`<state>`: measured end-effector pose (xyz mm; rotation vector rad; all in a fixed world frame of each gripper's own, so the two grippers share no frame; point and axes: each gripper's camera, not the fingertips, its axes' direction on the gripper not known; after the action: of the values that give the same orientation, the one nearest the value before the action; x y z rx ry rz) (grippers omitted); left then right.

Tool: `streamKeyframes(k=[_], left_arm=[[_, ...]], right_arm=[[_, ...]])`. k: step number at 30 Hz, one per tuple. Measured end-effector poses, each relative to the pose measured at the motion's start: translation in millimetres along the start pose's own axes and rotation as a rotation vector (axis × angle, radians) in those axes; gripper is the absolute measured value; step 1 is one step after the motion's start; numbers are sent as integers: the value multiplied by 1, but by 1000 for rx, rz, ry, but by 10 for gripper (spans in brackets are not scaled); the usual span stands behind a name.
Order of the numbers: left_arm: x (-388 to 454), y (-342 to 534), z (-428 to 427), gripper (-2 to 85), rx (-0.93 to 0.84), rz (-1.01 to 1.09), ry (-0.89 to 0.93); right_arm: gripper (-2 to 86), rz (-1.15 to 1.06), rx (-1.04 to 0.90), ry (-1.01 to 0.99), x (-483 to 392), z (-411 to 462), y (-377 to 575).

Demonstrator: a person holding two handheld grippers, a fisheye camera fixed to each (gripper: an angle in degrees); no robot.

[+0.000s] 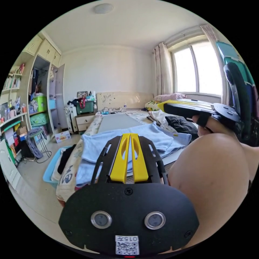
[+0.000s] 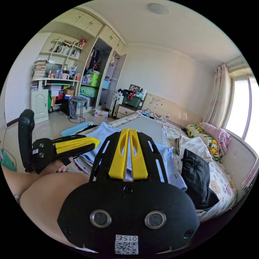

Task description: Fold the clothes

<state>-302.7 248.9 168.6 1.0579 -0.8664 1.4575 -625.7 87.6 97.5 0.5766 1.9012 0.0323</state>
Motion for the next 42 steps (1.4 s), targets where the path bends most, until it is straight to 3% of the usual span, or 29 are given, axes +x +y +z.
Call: streamKeyframes(k=[5, 23, 35, 42], left_arm=[[-8, 5, 16, -8, -82, -71, 87], [11, 17, 56, -8, -249, 34, -20], [4, 11, 66, -8, -306, 48, -48], [-10, 12, 54, -8, -225, 11, -46]], right_arm=[[-10, -2, -26, 20, 11, -10, -16], [-11, -50, -68, 37, 22, -39, -53], [-10, -66, -111, 25, 17, -34, -56], [-10, -5, -92, 16, 19, -27, -36]])
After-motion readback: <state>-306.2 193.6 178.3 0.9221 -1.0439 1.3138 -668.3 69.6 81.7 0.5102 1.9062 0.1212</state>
